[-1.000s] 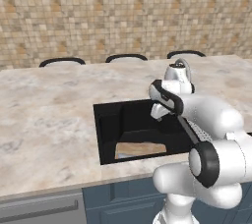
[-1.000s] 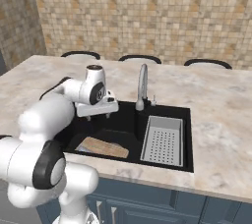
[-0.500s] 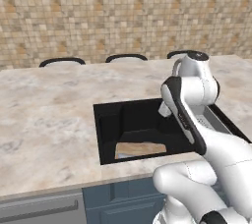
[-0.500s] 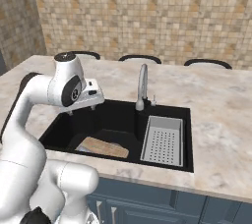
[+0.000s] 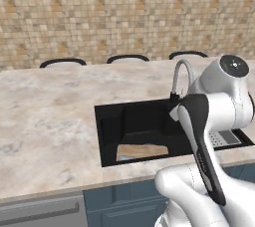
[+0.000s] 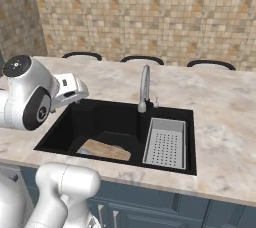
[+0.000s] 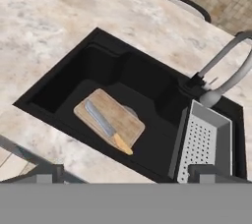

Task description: Move the cutting board and knife to the sink. Then move spray from the cabinet to the counter.

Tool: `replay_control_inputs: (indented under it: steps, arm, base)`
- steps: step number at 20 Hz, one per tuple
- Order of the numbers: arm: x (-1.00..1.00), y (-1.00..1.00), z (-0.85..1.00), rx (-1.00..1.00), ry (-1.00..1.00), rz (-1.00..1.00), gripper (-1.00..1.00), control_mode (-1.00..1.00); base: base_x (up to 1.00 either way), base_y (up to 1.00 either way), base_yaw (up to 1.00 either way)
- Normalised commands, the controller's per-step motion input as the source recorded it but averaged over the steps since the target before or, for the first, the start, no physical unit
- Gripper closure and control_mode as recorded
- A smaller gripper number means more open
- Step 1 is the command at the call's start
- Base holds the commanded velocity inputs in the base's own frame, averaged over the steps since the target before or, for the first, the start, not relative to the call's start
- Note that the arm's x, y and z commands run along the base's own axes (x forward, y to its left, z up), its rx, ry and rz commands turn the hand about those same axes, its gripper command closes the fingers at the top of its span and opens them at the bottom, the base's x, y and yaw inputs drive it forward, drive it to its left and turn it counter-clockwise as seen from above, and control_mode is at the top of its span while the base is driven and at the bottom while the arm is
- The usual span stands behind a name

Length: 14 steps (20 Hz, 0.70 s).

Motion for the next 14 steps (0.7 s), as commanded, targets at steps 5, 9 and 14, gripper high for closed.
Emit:
replay_control_inputs:
  steps: [5, 9, 14]
  arm:
    - [0.24, 0.07, 0.14, 0.0, 0.02, -0.06, -1.0, -1.0]
    - [0.69, 0.0, -0.01, 0.11, 0.0, -0.23, -1.0, -1.0]
    - [0.44, 0.0, -0.01, 0.25, -0.06, -0.22, -1.0, -1.0]
  base:
    - [0.0, 0.0, 0.0]
    - [0.0, 0.0, 0.0]
    - [0.0, 0.0, 0.0]
